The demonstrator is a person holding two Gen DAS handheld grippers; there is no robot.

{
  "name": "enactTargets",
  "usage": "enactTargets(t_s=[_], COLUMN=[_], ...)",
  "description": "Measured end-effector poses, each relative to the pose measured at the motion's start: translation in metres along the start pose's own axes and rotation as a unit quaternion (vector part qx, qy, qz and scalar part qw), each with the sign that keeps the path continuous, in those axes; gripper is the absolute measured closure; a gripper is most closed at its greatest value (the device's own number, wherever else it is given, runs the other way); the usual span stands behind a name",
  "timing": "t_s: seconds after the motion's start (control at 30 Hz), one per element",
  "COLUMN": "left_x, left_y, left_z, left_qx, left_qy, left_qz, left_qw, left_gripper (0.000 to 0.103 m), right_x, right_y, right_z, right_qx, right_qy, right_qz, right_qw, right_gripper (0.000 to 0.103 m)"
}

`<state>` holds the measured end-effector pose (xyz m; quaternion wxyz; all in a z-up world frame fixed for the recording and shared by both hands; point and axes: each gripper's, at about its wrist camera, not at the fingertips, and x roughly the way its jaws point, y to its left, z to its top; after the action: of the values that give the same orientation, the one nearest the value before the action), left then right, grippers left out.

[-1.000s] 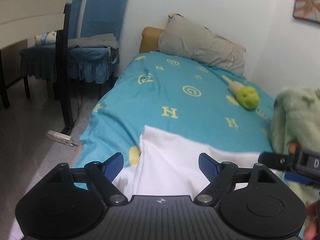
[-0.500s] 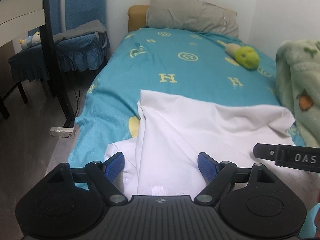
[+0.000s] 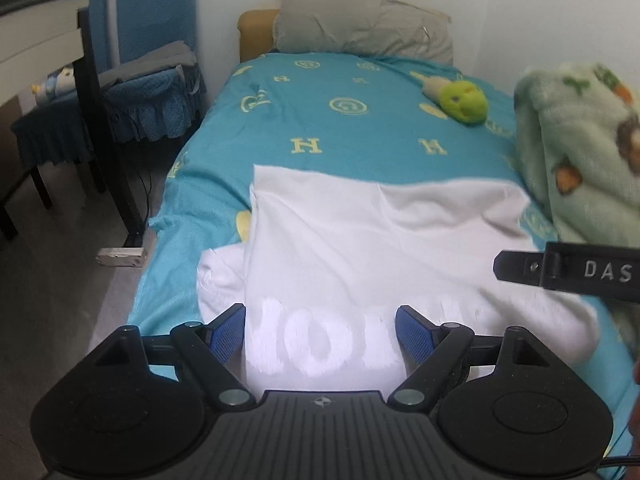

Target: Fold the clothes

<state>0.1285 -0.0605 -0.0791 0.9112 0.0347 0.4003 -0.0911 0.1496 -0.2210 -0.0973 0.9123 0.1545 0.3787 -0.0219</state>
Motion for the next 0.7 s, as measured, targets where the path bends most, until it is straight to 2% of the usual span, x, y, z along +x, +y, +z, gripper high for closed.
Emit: enactTargets(t_s=[0.17,0.43,0.5,0.57,0.67,0.7], left_x=[0.014,-0.016,-0.030,-0.041,-0.034,-0.028], left_y=[0.003,0.022,0.028,0.035,0.039,0.038], left_z=[-0.005,-0.010,-0.009,-0.008,-0.011,-0.014], left_qx=[-0.014,-0.092,-0.123,-0.161,-0.230,-0.239], left_qy=[0.033,0.052,0.051,0.053,0.092,0.103], left_qz=[-0.006,-0.062,-0.089,-0.122,-0.183,-0.185], left_qw=[0.9994,0.9925,0.9871,0.9781,0.9514,0.9477], left_gripper=[0.019,0.019,0.018,0.012,0.011,0.011], right_x=[0.006,0.014,0.014,0.014,0.014,0.013], right_y=[-0.004,-0.010,-0.017,-0.024,-0.035,-0.038], right_z=[-0.009,-0.022,-0.019,-0.018,-0.014,-0.013], right_qx=[0.008,0.025,0.052,0.083,0.137,0.151], right_qy=[0.016,0.041,0.042,0.043,0.044,0.044], right_qz=[-0.005,-0.011,-0.003,0.004,0.016,0.019], right_qw=[1.000,0.999,0.998,0.996,0.990,0.987], right_gripper=[0.034,0.034,0.034,0.034,0.034,0.034])
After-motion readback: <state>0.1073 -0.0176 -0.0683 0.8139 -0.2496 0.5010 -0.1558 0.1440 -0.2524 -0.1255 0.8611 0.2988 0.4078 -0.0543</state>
